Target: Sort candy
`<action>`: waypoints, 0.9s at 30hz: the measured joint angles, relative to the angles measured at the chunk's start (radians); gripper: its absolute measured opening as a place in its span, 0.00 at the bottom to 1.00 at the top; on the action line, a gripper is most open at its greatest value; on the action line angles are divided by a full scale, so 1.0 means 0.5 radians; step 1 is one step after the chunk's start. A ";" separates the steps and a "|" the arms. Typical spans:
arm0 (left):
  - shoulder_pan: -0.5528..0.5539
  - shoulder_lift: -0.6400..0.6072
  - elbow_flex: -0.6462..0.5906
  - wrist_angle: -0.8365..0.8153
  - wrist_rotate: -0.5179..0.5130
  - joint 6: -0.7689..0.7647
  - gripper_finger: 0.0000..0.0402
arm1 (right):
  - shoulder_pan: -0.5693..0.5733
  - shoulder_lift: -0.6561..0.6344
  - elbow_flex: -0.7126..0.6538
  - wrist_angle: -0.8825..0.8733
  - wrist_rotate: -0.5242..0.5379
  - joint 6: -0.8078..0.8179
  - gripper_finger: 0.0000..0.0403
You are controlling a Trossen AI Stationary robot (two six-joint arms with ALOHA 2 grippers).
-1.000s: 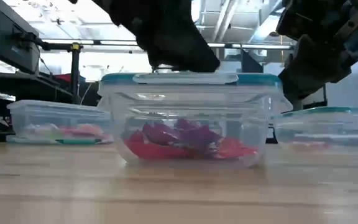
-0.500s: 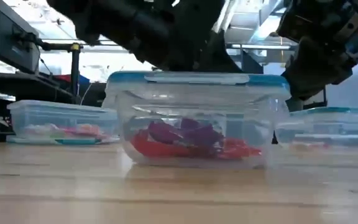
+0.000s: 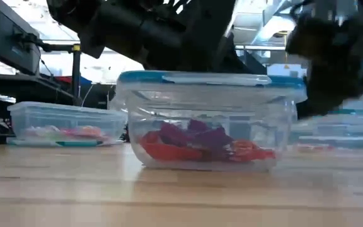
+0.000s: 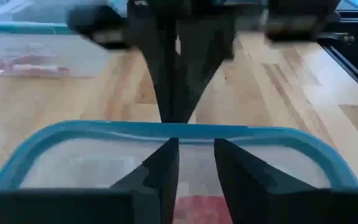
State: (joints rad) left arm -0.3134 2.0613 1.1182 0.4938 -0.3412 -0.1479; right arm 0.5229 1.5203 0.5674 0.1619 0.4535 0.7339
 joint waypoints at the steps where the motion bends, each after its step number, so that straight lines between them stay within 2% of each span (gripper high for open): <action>1: 0.000 -0.001 -0.001 -0.001 0.000 0.009 0.23 | -0.008 0.015 0.000 0.021 -0.001 0.038 0.00; 6: 0.001 -0.001 -0.004 -0.003 0.006 0.019 0.23 | -0.026 0.114 0.002 0.193 -0.003 0.008 0.00; 14: 0.003 -0.001 -0.009 -0.010 0.004 0.050 0.23 | -0.118 0.106 0.114 0.042 -0.119 -0.057 0.00; 23: 0.008 -0.004 -0.015 0.024 0.021 0.085 0.23 | -0.250 0.308 0.306 0.012 -0.324 -0.142 0.00; 27: 0.009 -0.005 -0.024 0.024 0.032 0.099 0.23 | -0.250 0.342 0.393 -0.120 -0.333 -0.234 0.00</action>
State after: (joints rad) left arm -0.3088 2.0590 1.1061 0.5058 -0.3252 -0.0984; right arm 0.3977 1.6913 0.7640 0.1020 0.2872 0.6166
